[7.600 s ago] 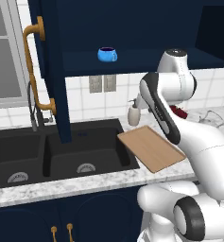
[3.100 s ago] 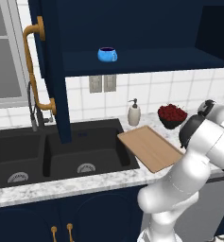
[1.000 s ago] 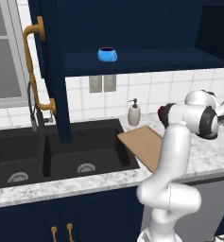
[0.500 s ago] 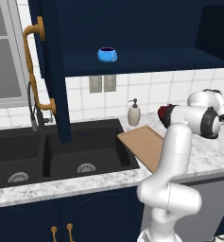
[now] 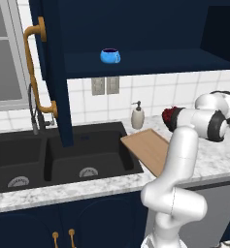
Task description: Pick the kettle from the counter and place it on the tray. Then pick the mug from the cabinet and place it on the tray. Then close the cabinet doors.
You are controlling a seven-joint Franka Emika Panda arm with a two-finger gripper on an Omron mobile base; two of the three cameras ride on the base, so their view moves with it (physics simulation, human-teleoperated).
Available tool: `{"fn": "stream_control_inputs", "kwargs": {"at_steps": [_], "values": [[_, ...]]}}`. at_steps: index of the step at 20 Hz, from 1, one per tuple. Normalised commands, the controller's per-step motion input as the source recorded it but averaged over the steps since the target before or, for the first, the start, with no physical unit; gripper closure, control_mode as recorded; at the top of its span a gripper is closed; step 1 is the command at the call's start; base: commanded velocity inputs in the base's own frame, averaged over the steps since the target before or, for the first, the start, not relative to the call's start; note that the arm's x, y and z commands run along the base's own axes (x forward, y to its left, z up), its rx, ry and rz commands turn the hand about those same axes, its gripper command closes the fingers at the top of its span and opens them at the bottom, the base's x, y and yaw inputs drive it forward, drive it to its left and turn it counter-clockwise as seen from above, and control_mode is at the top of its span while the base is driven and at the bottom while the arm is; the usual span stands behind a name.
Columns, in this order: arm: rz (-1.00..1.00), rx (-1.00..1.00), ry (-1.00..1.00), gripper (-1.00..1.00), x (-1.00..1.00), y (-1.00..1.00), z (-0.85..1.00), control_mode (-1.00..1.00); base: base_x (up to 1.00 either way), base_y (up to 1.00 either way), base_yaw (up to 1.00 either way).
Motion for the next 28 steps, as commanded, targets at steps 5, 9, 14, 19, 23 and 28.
{"fn": "stream_control_inputs", "kwargs": {"at_steps": [5, 9, 14, 19, 23, 28], "values": [[0.0, 0.0, -0.1, 1.0, 0.0, 0.34, -0.28, -1.0, 0.0, 0.0, 0.0], [0.0, 0.0, -0.11, 1.0, -0.11, 0.32, -0.03, -1.0, 0.0, 0.0, 0.0], [0.0, -0.04, -0.11, 1.0, -0.42, 0.13, 0.15, -1.0, 0.0, 0.0, 0.0], [0.0, -0.11, -0.1, 1.0, -0.48, 0.11, 0.39, -1.0, 0.0, 0.0, 0.0], [0.0, -0.14, -0.01, 1.0, -0.5, 0.57, 0.26, -1.0, 0.0, 0.0, 0.0], [0.0, -0.1, 0.0, 1.0, -0.46, 0.65, 0.31, -1.0, 0.0, 0.0, 0.0]]}}
